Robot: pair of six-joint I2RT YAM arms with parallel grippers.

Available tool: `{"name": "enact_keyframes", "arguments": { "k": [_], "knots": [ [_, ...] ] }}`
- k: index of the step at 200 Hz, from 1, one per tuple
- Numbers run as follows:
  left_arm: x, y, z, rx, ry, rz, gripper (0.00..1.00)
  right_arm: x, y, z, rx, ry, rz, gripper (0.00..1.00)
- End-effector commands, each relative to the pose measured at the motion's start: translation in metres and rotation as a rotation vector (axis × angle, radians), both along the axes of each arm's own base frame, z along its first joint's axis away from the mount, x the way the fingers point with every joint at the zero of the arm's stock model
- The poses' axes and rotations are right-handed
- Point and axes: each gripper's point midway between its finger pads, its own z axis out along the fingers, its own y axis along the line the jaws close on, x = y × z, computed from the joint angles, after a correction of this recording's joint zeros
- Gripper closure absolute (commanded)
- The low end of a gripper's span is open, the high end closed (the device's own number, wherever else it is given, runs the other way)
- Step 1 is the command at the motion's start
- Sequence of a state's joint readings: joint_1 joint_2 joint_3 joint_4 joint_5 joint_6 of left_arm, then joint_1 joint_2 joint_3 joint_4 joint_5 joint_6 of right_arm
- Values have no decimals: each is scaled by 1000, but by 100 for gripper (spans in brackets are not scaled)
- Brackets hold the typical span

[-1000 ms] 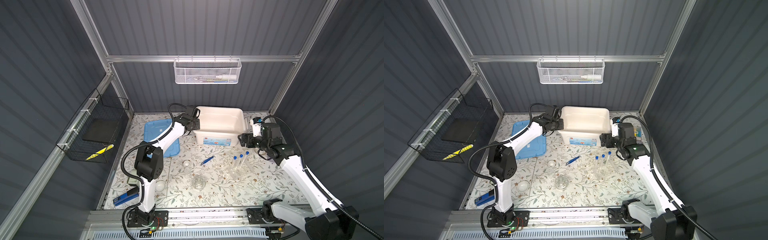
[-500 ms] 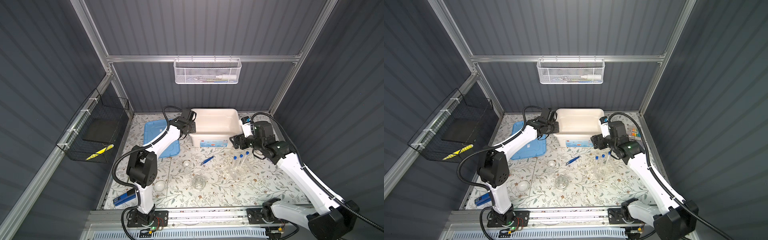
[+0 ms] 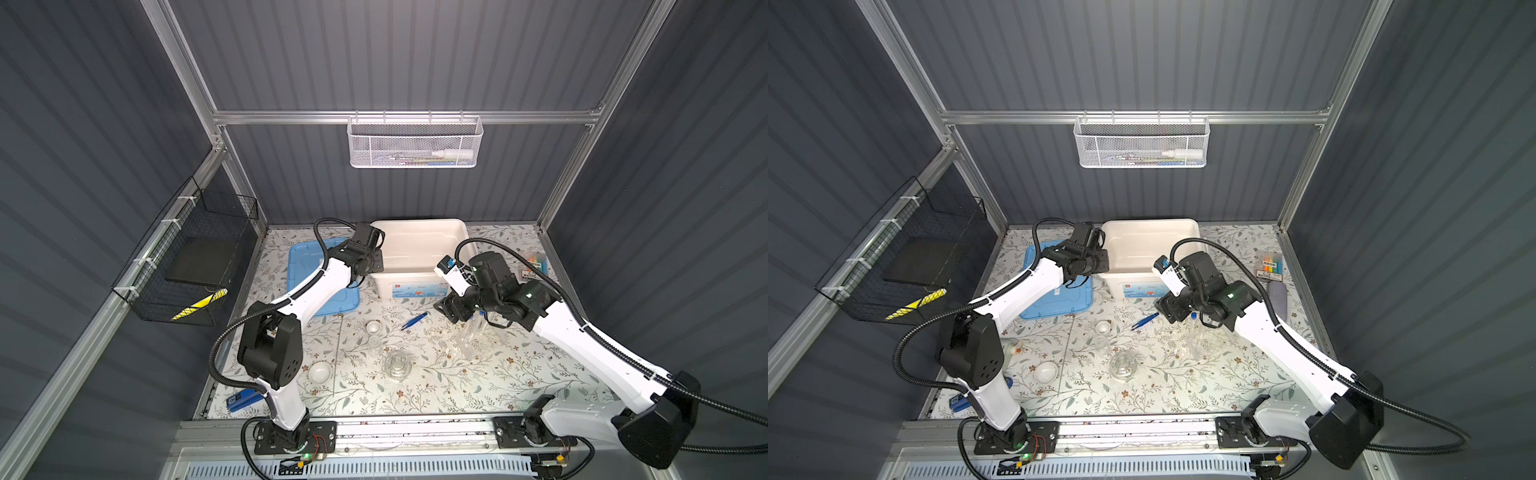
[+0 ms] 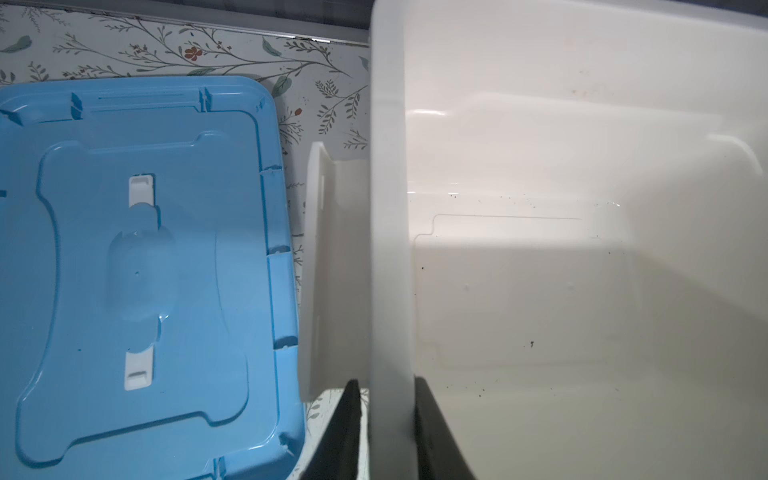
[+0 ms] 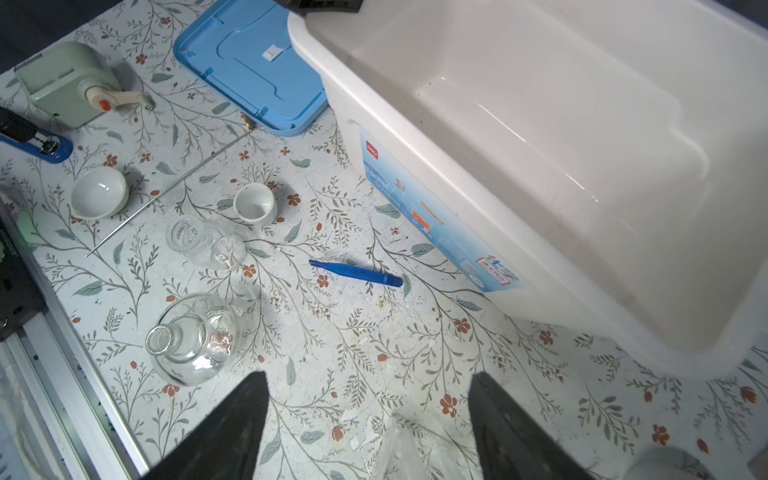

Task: Organize the chemistry lab equipment
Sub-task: 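Move the right gripper over the clear glass flask and lower onto its neck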

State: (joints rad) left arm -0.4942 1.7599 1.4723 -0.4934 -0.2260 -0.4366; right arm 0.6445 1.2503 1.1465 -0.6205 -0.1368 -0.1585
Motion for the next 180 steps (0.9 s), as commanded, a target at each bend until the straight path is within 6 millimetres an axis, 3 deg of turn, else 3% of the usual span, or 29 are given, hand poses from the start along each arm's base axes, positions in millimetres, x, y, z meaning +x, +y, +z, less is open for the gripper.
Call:
{"name": "enact_keyframes", "arguments": {
  "k": [1, 20, 63, 66, 86, 136, 180],
  "knots": [
    [-3, 11, 9, -6, -18, 33, 72, -14, 19, 3, -6, 10, 94, 22],
    [-4, 12, 13, -11, -26, 32, 62, -25, 39, -2, -11, 22, 165, 22],
    [-6, 16, 39, -37, -100, 44, 19, -49, 74, -21, -47, 70, 301, 22],
    [-10, 20, 28, -23, -82, 47, 17, -51, 76, -22, -49, 73, 310, 21],
    [-15, 30, 36, -20, -136, 76, 1, -65, 88, -28, -47, 95, 367, 21],
    [-26, 57, 45, 39, -184, 153, 0, -93, 107, -47, -86, 149, 465, 23],
    [-30, 63, 41, 28, -175, 181, 0, -107, 114, -63, -113, 208, 506, 27]
  ]
}}
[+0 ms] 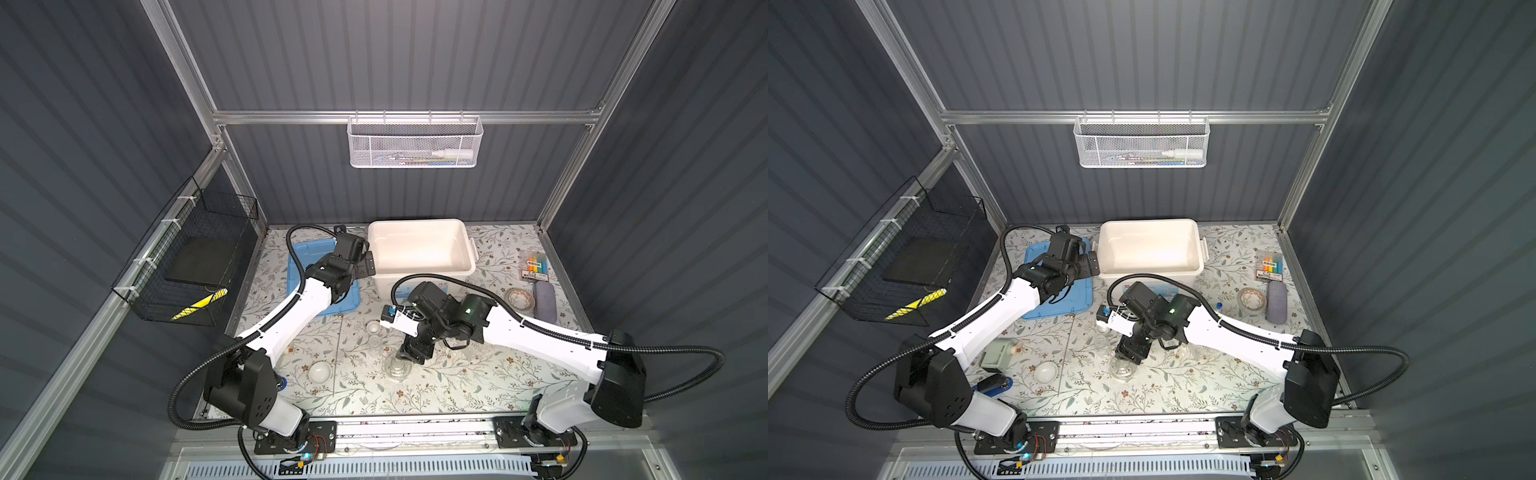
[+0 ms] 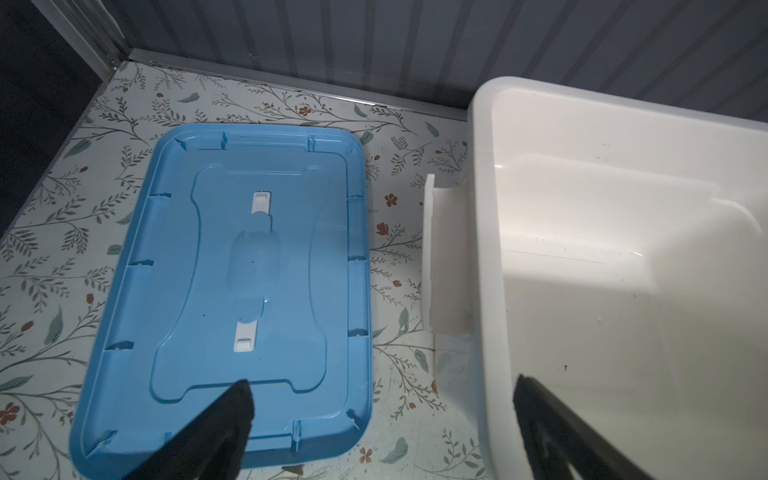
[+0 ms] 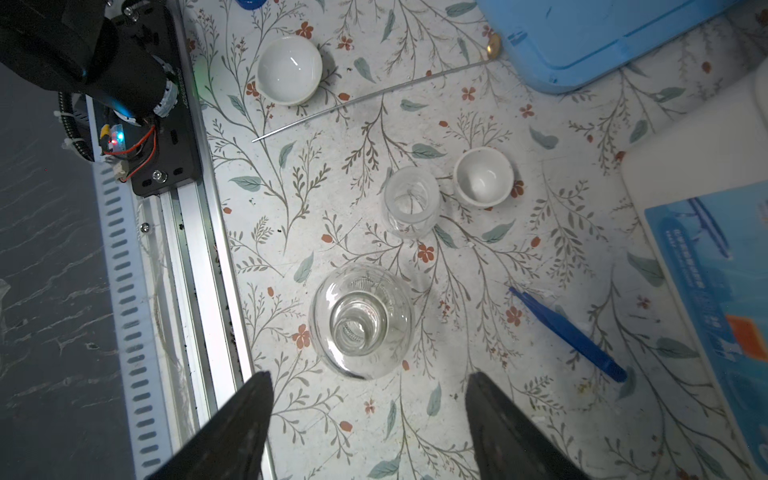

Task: Organize the chemistry lab equipment
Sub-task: 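Move the right gripper over the clear glass flask and lower onto its neck, then close the right gripper on the flask neck and lift it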

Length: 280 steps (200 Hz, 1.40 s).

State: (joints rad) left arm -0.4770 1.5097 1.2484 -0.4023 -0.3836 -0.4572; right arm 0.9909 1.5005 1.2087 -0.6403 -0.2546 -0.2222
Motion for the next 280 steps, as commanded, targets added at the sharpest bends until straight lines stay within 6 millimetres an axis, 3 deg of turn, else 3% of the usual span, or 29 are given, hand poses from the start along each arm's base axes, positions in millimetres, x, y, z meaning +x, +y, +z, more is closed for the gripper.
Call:
{"name": "enact_keyframes", "arguments": {
  "k": [1, 117, 219, 280],
  "knots": [
    [-1, 10, 5, -4, -19, 40, 0, -10, 5, -2, -14, 33, 40, 27],
    [-3, 14, 2, -10, -7, 50, 0, -14, 13, -41, -149, 68, 62, 47],
    [-2, 16, 0, -18, -2, 48, 0, -15, 11, -61, -222, 79, 65, 48],
    [-1, 17, -1, -22, -1, 51, 0, -13, 12, -65, -234, 78, 54, 55]
  ]
}}
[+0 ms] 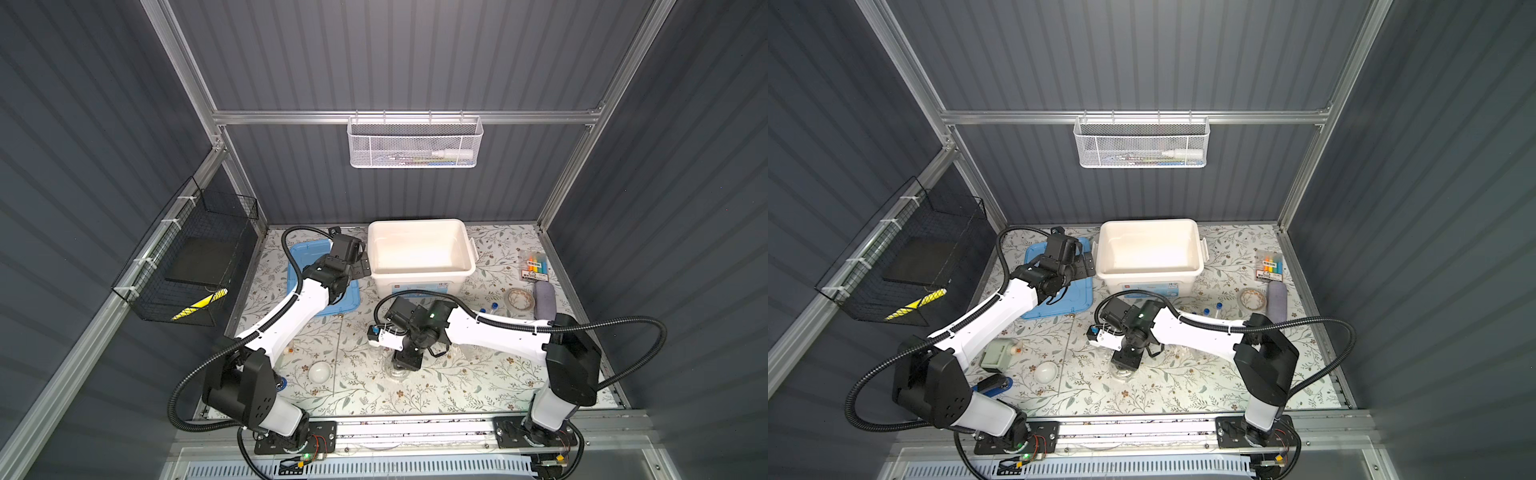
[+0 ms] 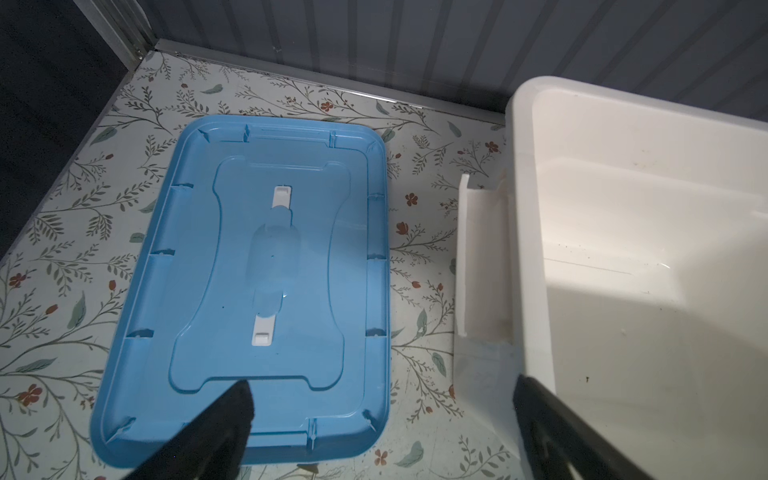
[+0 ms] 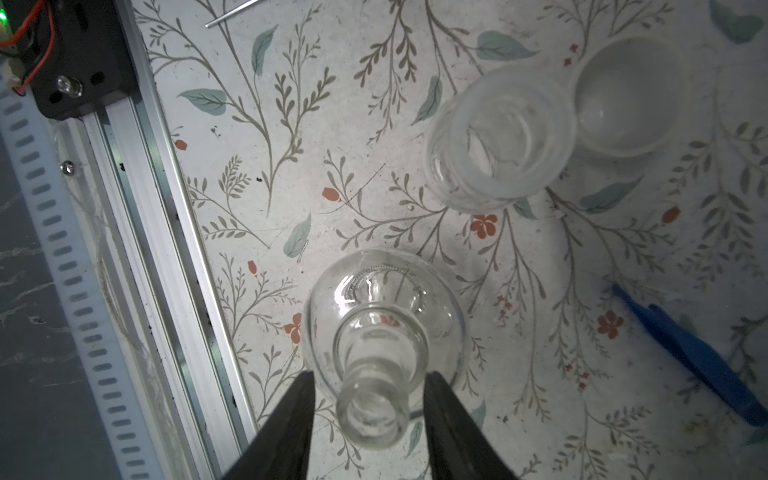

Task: Organize the chemistry lab equipment
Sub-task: 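Close the right gripper on the flask neck and lift it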

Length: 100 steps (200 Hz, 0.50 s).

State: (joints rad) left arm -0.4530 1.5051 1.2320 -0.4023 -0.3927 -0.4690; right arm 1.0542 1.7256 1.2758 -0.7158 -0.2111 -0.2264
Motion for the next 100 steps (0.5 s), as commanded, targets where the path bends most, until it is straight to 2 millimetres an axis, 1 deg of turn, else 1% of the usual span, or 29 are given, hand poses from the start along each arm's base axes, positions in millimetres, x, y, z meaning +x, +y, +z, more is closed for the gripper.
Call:
{"name": "enact_keyframes", "arguments": {
  "k": [1, 26, 71, 100],
  "knots": [
    [-2, 4, 4, -24, -9, 14, 0, 0, 2, 2, -14, -8, 7, 55],
    [-2, 4, 3, -25, -6, 13, 0, 1, 3, 2, -15, -8, 6, 60],
    [-3, 6, 3, -29, -6, 18, 0, 2, 1, -1, -34, -17, 1, 64],
    [-3, 6, 2, -33, -2, 18, 0, 4, 0, -1, -41, -29, 1, 59]
  ]
}}
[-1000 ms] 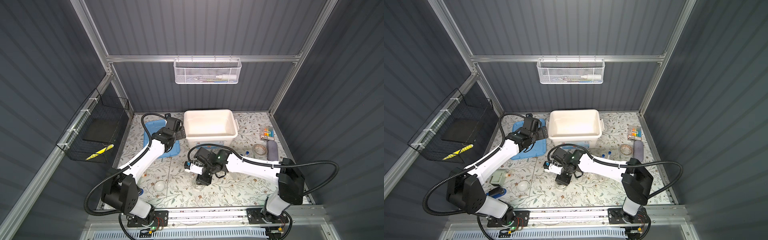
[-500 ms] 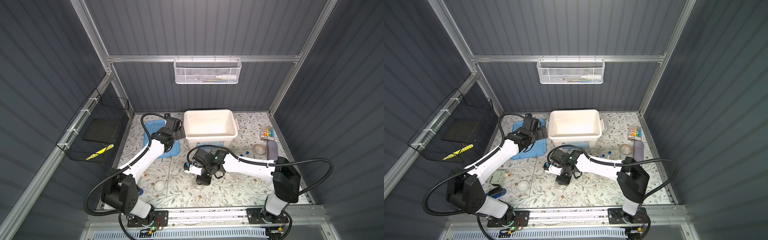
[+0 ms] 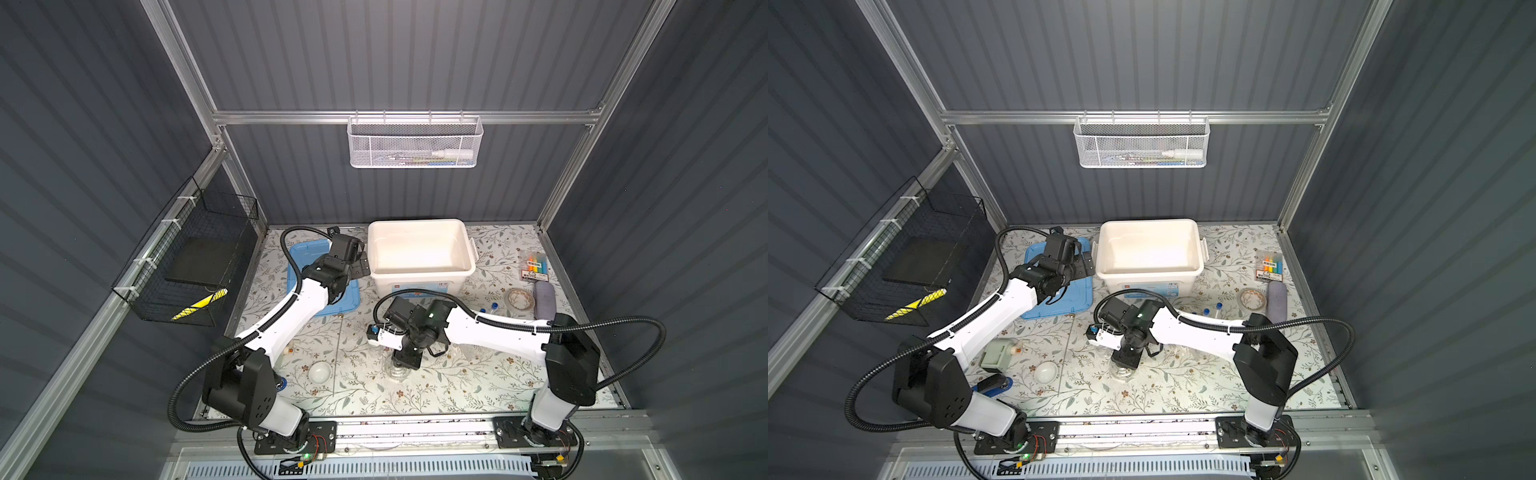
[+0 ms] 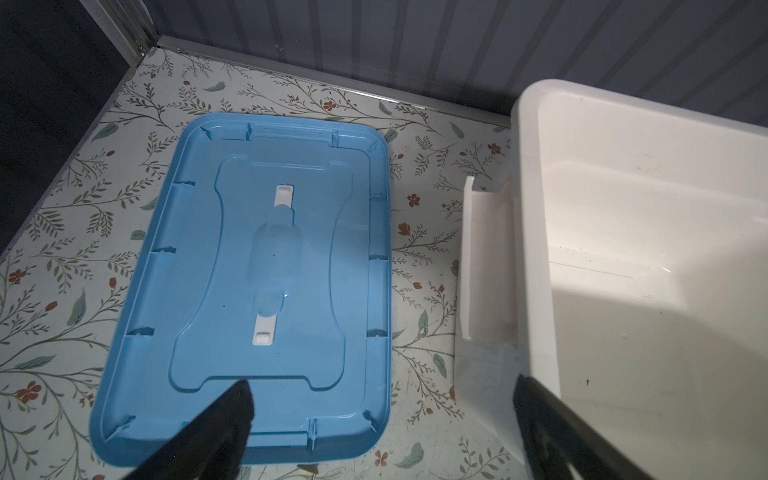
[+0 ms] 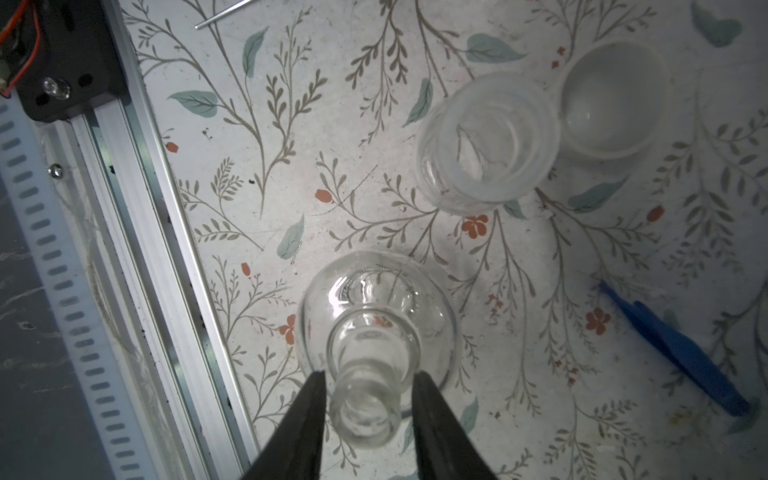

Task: Organize the chemistry lab equipment
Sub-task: 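Close the right gripper on the flask neck and lift it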

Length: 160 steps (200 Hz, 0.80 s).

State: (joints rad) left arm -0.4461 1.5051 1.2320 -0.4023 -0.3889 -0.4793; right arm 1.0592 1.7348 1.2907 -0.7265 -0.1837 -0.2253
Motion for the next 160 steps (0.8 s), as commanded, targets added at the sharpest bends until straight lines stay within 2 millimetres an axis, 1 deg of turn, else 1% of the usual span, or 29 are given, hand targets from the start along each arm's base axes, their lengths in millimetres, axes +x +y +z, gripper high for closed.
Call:
{"name": "enact_keyframes", "arguments": {
  "k": [1, 32, 66, 102, 129, 160],
  "knots": [
    [-4, 3, 2, -22, -4, 7, 0, 1, 0, -1, -23, -10, 6, 59],
    [-4, 4, 1, -27, -3, 8, 0, 1, 0, -2, -31, -8, 9, 58],
    [-4, 5, 2, -29, -5, 11, 0, -1, -1, -6, -42, -2, 12, 65],
    [-5, 5, 0, -31, -1, 13, 0, -1, 0, -4, -38, -6, 9, 75],
    [-7, 7, 1, -27, -5, 18, 0, 0, 1, -4, -38, -10, 8, 77],
    [-6, 8, 0, -27, -6, 17, 0, 1, 5, 5, -15, -16, -3, 79]
  ]
}}
